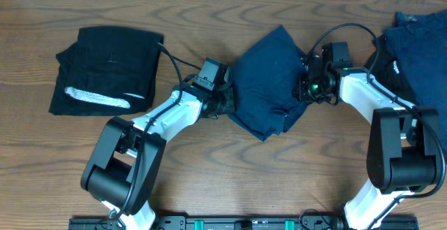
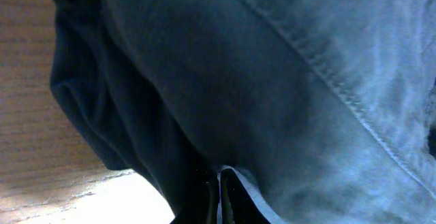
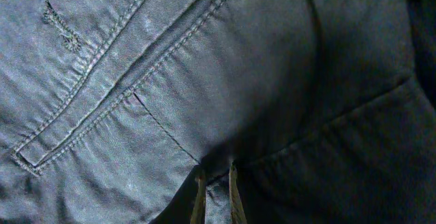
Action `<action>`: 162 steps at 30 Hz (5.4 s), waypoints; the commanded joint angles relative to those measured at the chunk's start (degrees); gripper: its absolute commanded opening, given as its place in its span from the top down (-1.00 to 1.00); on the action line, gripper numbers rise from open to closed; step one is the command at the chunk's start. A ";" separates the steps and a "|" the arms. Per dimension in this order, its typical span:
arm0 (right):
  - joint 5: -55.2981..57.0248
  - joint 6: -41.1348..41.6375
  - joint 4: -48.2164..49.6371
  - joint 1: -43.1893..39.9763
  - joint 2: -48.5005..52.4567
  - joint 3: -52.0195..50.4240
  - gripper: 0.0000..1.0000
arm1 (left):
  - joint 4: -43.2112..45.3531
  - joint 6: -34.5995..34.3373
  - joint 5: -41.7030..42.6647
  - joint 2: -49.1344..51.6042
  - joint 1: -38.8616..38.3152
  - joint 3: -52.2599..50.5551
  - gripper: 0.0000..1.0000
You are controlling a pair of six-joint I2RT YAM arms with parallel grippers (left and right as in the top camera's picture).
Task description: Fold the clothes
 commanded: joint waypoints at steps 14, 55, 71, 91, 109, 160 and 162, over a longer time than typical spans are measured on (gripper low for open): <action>-5.31 -1.29 -0.44 -0.70 -2.40 0.98 -0.06 | 3.15 1.40 6.29 -13.11 -1.73 1.99 0.88; 4.76 -1.27 -5.31 -3.58 -10.56 0.83 -0.74 | 2.99 -5.44 17.05 3.89 -1.84 2.67 0.88; 1.95 1.36 -3.17 -3.58 -9.88 0.83 0.97 | 3.17 -1.75 20.96 0.87 -6.16 2.69 0.88; 2.54 1.31 0.55 -3.54 0.39 0.83 0.98 | 2.29 -2.91 21.59 9.01 -5.62 2.05 0.88; -8.96 7.39 12.81 -2.80 -3.61 10.58 0.97 | 2.56 1.03 -3.45 -9.29 3.19 3.76 0.85; -2.91 14.64 -6.78 -14.86 -8.66 10.43 -0.98 | -2.80 2.32 -2.47 -5.09 -9.07 3.32 0.74; -2.91 14.64 -6.78 -14.86 -8.66 10.43 -0.98 | -1.62 2.27 -2.47 -2.80 -9.92 3.32 0.74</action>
